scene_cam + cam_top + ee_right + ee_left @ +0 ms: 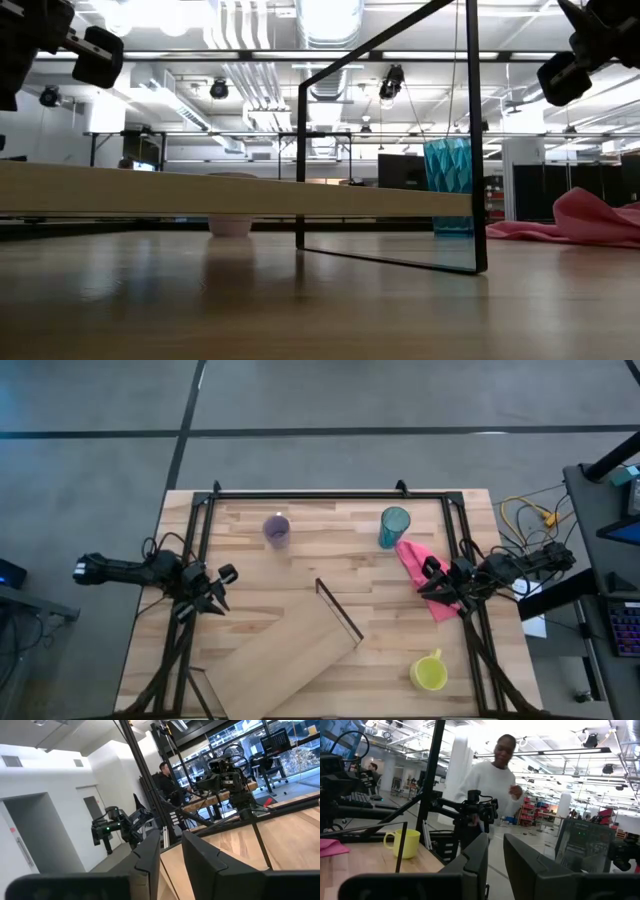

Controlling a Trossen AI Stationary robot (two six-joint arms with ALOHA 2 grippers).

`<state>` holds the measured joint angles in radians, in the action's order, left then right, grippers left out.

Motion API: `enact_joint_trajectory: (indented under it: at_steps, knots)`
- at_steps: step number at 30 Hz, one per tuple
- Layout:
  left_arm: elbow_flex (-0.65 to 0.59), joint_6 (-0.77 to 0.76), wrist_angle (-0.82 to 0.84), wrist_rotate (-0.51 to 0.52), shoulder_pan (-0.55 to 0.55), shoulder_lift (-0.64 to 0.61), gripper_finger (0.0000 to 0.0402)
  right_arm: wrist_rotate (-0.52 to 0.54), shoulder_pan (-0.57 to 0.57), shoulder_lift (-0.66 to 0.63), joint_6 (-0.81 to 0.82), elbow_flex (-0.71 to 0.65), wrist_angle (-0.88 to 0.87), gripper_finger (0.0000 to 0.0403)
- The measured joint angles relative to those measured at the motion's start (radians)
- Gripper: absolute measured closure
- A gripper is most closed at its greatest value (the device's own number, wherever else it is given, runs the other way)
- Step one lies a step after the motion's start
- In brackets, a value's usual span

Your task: Stack small to large cups/mugs on shelf

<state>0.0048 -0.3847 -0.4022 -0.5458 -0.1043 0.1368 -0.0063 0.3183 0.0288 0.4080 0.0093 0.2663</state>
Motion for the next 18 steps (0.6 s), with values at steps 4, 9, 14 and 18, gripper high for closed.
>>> enact_joint_trajectory:
  at_steps: [4, 9, 14, 18]
  knots:
    - [0.000, 0.000, 0.000, 0.000, 0.000, 0.000, 0.0354, 0.000, 0.000, 0.000, 0.000, 0.000, 0.000, 0.0324]
    - [0.000, 0.000, 0.000, 0.000, 0.000, 0.000, 0.0354, 0.011, 0.000, 0.000, -0.017, 0.000, 0.007, 0.0330]
    - [0.000, 0.000, 0.000, 0.000, 0.000, 0.000, 0.0354, 0.081, 0.000, 0.000, 0.000, 0.000, 0.023, 0.0327]
    - [0.000, 0.000, 0.000, 0.000, 0.000, 0.000, 0.0354, 0.082, 0.000, 0.000, 0.003, 0.000, 0.023, 0.0323]
